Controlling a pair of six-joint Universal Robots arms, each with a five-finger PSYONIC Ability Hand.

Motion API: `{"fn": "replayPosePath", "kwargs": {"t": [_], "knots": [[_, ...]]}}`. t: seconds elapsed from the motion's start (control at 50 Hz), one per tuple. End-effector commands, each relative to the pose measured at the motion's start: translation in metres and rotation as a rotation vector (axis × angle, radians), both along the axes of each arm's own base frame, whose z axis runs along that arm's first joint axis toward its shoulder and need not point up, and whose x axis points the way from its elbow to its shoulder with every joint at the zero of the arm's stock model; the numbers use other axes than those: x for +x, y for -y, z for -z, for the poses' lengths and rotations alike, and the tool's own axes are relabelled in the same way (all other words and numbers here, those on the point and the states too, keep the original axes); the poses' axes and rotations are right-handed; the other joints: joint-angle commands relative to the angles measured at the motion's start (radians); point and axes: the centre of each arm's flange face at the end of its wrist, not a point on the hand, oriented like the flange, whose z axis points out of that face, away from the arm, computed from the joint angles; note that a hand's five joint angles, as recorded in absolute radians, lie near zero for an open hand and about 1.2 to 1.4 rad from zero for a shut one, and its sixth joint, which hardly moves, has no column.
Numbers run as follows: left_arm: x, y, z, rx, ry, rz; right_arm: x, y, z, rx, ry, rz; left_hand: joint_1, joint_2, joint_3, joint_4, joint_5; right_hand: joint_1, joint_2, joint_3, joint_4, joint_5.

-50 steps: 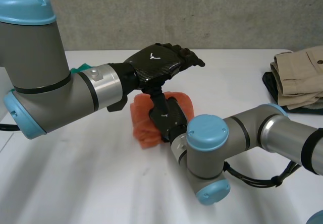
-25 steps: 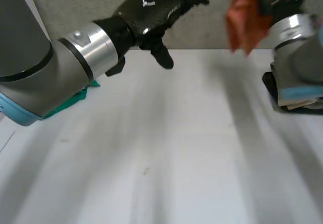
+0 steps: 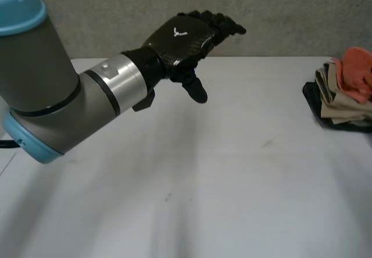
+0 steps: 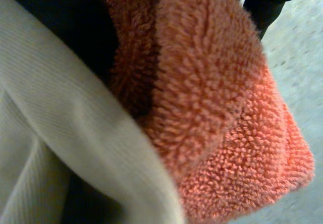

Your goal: Fold the laundry.

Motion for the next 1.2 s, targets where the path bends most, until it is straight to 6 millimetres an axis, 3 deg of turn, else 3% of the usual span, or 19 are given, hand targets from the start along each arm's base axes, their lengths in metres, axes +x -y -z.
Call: {"fn": "replayPosePath", "kwargs": {"t": [0.02,0.18,0.24,0.34,0.42,0.46,0.56,0.66,0.74,0.8,0.88,0.9,0.96,1.0,1.04,1.06,1.08,1.14,1.2], "knots": [[-0.002,-0.004,0.007,0.017,0.013,0.009,-0.023,-0.004,0.014,0.034,-0.029,-0.03,-0.001,-0.022,-0.024,-0.016,-0.037,0.429,0.28,0.238,0.205,0.278],[-0.001,-0.006,0.001,0.004,0.003,0.009,-0.022,-0.001,-0.019,-0.012,0.004,-0.067,-0.001,-0.022,-0.024,-0.016,-0.037,0.429,0.28,0.238,0.205,0.278],[-0.001,-0.007,0.001,0.006,0.003,0.011,-0.022,-0.003,-0.031,-0.015,0.046,-0.065,-0.001,-0.022,-0.024,-0.016,-0.037,-0.793,-0.942,-0.984,-1.017,-0.944],[-0.003,-0.014,-0.002,0.003,-0.001,0.021,-0.025,-0.012,-0.052,0.012,0.137,-0.04,-0.001,-0.022,-0.024,-0.016,-0.037,-0.793,-0.942,-0.984,-1.017,-0.944],[-0.004,-0.017,-0.003,0.003,-0.003,0.026,-0.027,-0.03,-0.084,0.085,0.22,0.012,-0.001,-0.022,-0.024,-0.016,-0.037,-0.793,-0.942,-0.984,-1.017,-0.944],[-0.004,-0.019,-0.005,0.001,-0.006,0.028,-0.045,-0.044,-0.109,0.107,0.243,0.1,-0.001,-0.022,-0.024,-0.016,-0.037,-0.793,-0.942,-0.984,-1.017,-0.944],[-0.003,-0.021,-0.008,-0.004,-0.011,0.028,-0.082,-0.071,-0.132,0.177,0.269,0.322,-0.001,-0.022,-0.024,-0.016,-0.037,-0.793,-0.942,-0.984,-1.017,-0.944],[-0.002,-0.023,-0.014,-0.015,-0.022,0.03,-0.131,-0.097,-0.15,0.213,0.063,0.592,-0.001,-0.022,-0.024,-0.016,-0.037,-0.793,-0.942,-0.984,-1.017,-0.944],[-0.002,-0.024,-0.02,-0.028,-0.034,0.032,-0.168,-0.105,-0.171,0.14,-0.115,0.821,-0.004,-0.025,-0.027,-0.019,-0.039,-0.793,-0.942,-0.984,-1.017,-0.944],[-0.002,-0.022,-0.032,-0.048,-0.065,0.023,-0.172,-0.101,-0.186,0.04,-0.153,0.892,-0.007,-0.028,-0.03,-0.022,-0.042,-0.793,-0.942,-0.984,-1.017,-0.944],[0.004,-0.011,-0.066,-0.084,-0.172,-0.07,-0.115,-0.09,-0.22,-0.164,-0.156,0.771,-0.004,-0.025,-0.027,-0.019,-0.039,-0.793,-0.942,-0.984,-1.017,-0.944],[0.007,-0.008,-0.074,-0.088,-0.196,-0.1,-0.09,-0.091,-0.231,-0.227,-0.139,0.71,-0.007,-0.028,-0.03,-0.022,-0.042,-0.793,-0.942,-0.984,-1.017,-0.944],[0.022,0.008,-0.101,-0.125,-0.287,-0.245,-0.048,-0.096,-0.24,-0.312,-0.095,0.591,-0.007,-0.028,-0.03,-0.022,-0.042,-0.793,-0.942,-0.984,-1.017,-0.944],[0.038,0.025,-0.111,-0.143,-0.315,-0.37,-0.002,-0.107,-0.248,-0.388,-0.05,0.435,-0.007,-0.028,-0.03,-0.022,-0.042,-0.793,-0.942,-0.984,-1.017,-0.944],[0.054,0.04,-0.11,-0.143,-0.302,-0.464,0.032,-0.117,-0.247,-0.413,-0.023,0.314,-0.007,-0.028,-0.03,-0.022,-0.042,-0.793,-0.942,-0.984,-1.017,-0.944],[0.063,0.048,-0.108,-0.145,-0.288,-0.513,0.064,-0.129,-0.242,-0.417,0.004,0.198,-0.007,-0.028,-0.03,-0.022,-0.042,-0.793,-0.942,-0.984,-1.017,-0.944],[0.084,0.064,-0.104,-0.158,-0.234,-0.621,0.076,-0.133,-0.238,-0.408,0.012,0.156,-0.007,-0.028,-0.03,-0.022,-0.042,-0.793,-0.942,-0.984,-1.017,-0.944],[0.109,0.084,-0.09,-0.172,-0.107,-0.752,0.123,-0.155,-0.208,-0.309,0.026,-0.002,-0.014,-0.034,-0.037,-0.028,-0.049,-0.793,-0.942,-0.984,-1.017,-0.944],[0.139,0.11,-0.053,-0.189,0.141,-0.897,0.15,-0.172,-0.184,-0.218,0.03,-0.084,-0.014,-0.034,-0.037,-0.028,-0.049,-0.793,-0.942,-0.984,-1.017,-0.944]]}}
